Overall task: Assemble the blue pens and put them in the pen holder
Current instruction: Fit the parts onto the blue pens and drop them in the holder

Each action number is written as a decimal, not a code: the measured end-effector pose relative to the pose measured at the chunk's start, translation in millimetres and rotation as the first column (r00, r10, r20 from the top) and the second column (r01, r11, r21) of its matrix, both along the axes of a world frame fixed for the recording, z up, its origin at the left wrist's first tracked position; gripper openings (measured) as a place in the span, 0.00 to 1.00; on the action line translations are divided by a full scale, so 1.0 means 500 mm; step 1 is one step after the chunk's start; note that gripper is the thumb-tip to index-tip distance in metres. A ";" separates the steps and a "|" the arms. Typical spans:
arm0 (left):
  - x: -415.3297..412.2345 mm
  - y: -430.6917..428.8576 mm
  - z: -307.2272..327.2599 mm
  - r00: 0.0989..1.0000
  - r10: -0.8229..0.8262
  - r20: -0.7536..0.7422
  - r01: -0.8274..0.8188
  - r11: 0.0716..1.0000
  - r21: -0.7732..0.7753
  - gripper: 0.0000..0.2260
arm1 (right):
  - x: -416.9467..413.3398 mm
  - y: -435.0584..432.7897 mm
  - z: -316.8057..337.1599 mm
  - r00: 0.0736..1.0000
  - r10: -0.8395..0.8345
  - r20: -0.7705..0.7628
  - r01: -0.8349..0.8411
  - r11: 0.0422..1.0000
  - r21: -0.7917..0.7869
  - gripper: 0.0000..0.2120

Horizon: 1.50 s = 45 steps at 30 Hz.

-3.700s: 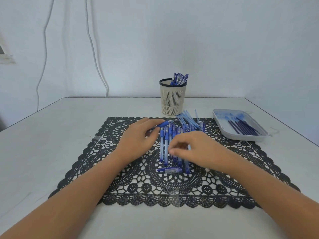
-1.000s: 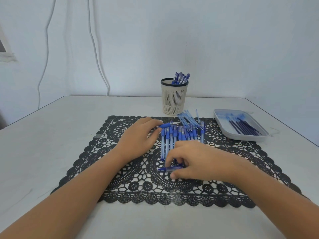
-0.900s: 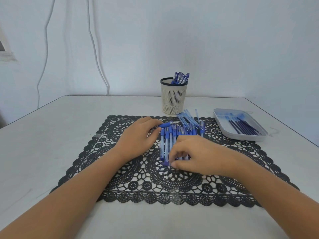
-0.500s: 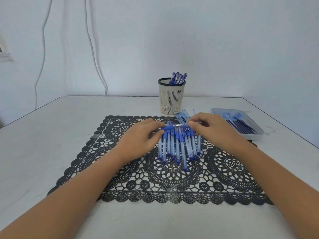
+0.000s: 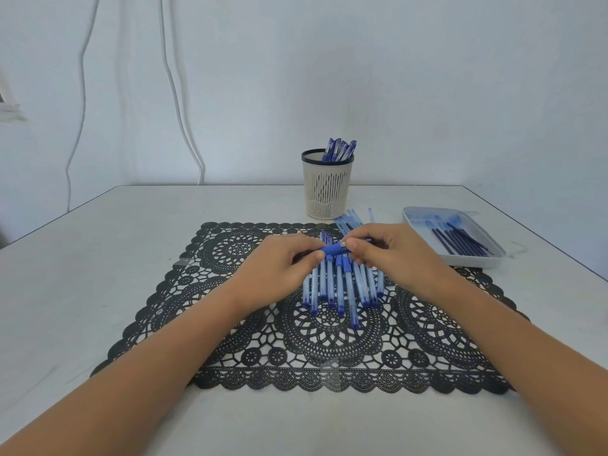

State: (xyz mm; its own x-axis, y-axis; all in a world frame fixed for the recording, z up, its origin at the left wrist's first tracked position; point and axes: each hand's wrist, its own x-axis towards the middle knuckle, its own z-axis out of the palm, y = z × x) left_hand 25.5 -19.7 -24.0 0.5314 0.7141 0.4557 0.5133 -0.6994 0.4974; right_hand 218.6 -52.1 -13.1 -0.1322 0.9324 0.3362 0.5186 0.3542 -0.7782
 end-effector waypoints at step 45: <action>0.109 0.255 0.176 0.894 0.422 0.153 -0.410 0.906 -0.106 0.13 | 0.047 0.057 -0.083 0.865 -0.248 0.436 0.266 0.964 0.020 0.22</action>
